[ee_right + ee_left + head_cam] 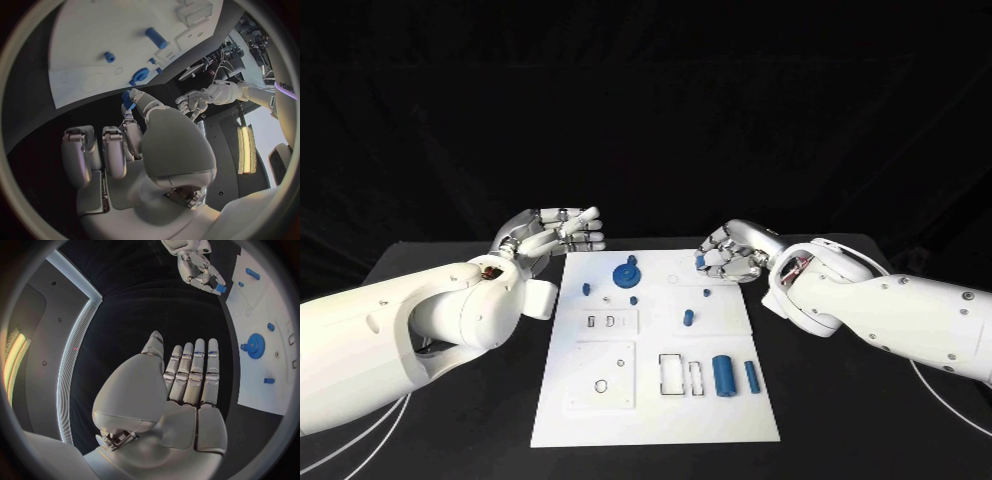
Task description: Assemble the parts on the task board
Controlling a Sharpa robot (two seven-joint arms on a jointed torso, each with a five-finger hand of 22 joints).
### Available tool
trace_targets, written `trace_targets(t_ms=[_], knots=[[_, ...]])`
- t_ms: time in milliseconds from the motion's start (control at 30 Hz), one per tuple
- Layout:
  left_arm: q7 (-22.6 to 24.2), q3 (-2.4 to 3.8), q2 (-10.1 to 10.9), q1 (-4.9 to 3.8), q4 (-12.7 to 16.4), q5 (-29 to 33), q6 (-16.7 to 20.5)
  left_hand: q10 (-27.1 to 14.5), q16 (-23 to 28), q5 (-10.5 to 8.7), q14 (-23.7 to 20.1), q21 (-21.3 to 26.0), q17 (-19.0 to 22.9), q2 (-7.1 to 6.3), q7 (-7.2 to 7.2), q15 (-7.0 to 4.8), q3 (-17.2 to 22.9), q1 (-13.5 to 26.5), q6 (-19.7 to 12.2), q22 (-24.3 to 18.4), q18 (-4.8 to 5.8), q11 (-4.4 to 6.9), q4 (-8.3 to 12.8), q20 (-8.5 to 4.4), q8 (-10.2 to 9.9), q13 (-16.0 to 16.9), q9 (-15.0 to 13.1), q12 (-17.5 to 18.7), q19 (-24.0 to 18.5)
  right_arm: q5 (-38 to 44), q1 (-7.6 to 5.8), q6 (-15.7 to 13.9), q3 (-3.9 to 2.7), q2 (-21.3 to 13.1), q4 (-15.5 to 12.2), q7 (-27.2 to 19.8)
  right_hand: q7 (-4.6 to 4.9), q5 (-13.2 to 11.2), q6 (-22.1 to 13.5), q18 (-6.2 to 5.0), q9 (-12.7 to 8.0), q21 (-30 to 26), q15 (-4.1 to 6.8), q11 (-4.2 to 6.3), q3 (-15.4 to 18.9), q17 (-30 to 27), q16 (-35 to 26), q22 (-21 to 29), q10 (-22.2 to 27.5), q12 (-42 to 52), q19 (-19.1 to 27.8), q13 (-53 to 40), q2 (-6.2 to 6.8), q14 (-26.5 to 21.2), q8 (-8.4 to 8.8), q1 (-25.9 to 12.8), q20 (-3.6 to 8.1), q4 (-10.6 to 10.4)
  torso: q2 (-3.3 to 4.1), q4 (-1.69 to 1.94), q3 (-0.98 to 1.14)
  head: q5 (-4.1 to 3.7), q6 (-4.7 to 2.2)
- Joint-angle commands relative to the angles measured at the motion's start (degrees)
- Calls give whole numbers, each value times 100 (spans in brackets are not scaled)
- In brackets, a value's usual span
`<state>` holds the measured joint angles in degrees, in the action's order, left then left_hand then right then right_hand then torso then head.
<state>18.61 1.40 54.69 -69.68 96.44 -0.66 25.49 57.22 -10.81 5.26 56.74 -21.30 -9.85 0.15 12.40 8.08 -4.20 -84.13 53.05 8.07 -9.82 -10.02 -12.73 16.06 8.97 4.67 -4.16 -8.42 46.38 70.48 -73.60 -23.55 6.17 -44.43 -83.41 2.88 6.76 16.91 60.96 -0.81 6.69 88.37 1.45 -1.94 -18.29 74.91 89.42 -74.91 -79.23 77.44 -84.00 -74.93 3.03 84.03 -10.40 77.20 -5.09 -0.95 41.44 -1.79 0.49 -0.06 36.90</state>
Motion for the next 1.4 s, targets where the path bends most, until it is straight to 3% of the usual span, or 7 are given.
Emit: trace_targets(t_ms=[33, 100, 200, 333, 533, 800, 1400], knots=[[15, -6, -39, -2, -54, 52, -117, -53, 14, 22, -23, 18, -9, 56, 17, 1, 7, -7, -34, -7, -63, -3, 35, 2, -36, -9, 7, 34, -39, 580, 9, -26, 2, 98, -285, 599, 2, 9, 5, 37, 85, 32, 22, -19, -51, 1365, -4, -1387, 15, -2, -480, -85, -60, 562, -32, 3, 42, 4, -57, -1, -8, 95, 66], [15, -14, -67, -1, -95, 61, -123, -53, 14, 22, -23, 18, -9, 56, 17, 1, 7, -7, -34, -7, -63, -3, 35, 2, -36, -9, 7, 34, -39, 808, 39, 13, 11, 214, -474, 784, 1, 19, 8, 42, 87, 47, 22, -19, -56, 1378, 2, -1401, 10, 2, -494, -89, -62, 565, -34, 2, 42, 5, -77, 1, -13, 145, 106], [12, -23, -100, 0, -135, 66, -127, -53, 14, 22, -23, 18, -9, 56, 17, 1, 7, -7, -34, -7, -63, -3, 35, 2, -36, -9, 7, 34, -39, 1092, 100, 64, 24, 365, -625, 936, 2, 21, 9, 46, 88, 60, 22, -19, -57, 1380, 3, -1413, 9, 3, -506, -91, -62, 566, -35, -1, 42, 5, -95, 14, -24, 141, 127], [8, -36, -140, 1, -179, 70, -129, -53, 14, 22, -23, 18, -9, 56, 17, 1, 7, -7, -34, -7, -63, -3, 35, 2, -36, -9, 7, 34, -39, 1423, 193, 138, 47, 619, -669, 1086, 1, 26, 14, 50, 90, 71, 22, -19, -58, 1373, 0, -1424, 1, 9, -516, -97, -57, 564, -39, -13, 42, 3, -119, 25, -36, 199, 156], [3, -49, -172, 1, -203, 71, -135, -53, 15, 21, -26, 17, -10, 56, 15, 2, 7, -11, -34, -7, -62, -3, 38, 2, -36, -10, 7, 35, -40, 1648, 310, 221, 79, 976, -473, 1151, 0, 27, 16, 49, 93, 70, 23, -19, -57, 1362, -5, -1422, -2, 9, -515, -96, -48, 562, -42, -24, 42, 4, -125, 30, -47, 264, 188], [-3, -54, -184, 1, -193, 72, -141, -53, 15, 21, -26, 17, -10, 56, 15, 2, 7, -11, -34, -7, -62, -3, 38, 2, -36, -10, 7, 35, -40, 1794, 479, 339, 120, 1368, -181, 1171, -1, 21, 19, 48, 97, 66, 23, -18, -52, 1357, -7, -1419, -5, 7, -512, -95, -21, 560, -47, -51, 42, 6, -107, 27, -37, 315, 207], [-15, -55, -196, 0, -136, 72, -154, -51, 14, 20, -25, 15, -12, 58, 13, 1, 7, -15, -32, -7, -63, -2, 41, 2, -36, -10, 6, 36, -40, 1856, 639, 364, 154, 1830, 358, 1087, -1, 2, 16, 44, 101, 54, 23, -19, -42, 1355, -8, -1408, -12, 10, -501, -100, 8, 560, -50, -106, 41, -5, -108, 23, -33, 359, 276]])
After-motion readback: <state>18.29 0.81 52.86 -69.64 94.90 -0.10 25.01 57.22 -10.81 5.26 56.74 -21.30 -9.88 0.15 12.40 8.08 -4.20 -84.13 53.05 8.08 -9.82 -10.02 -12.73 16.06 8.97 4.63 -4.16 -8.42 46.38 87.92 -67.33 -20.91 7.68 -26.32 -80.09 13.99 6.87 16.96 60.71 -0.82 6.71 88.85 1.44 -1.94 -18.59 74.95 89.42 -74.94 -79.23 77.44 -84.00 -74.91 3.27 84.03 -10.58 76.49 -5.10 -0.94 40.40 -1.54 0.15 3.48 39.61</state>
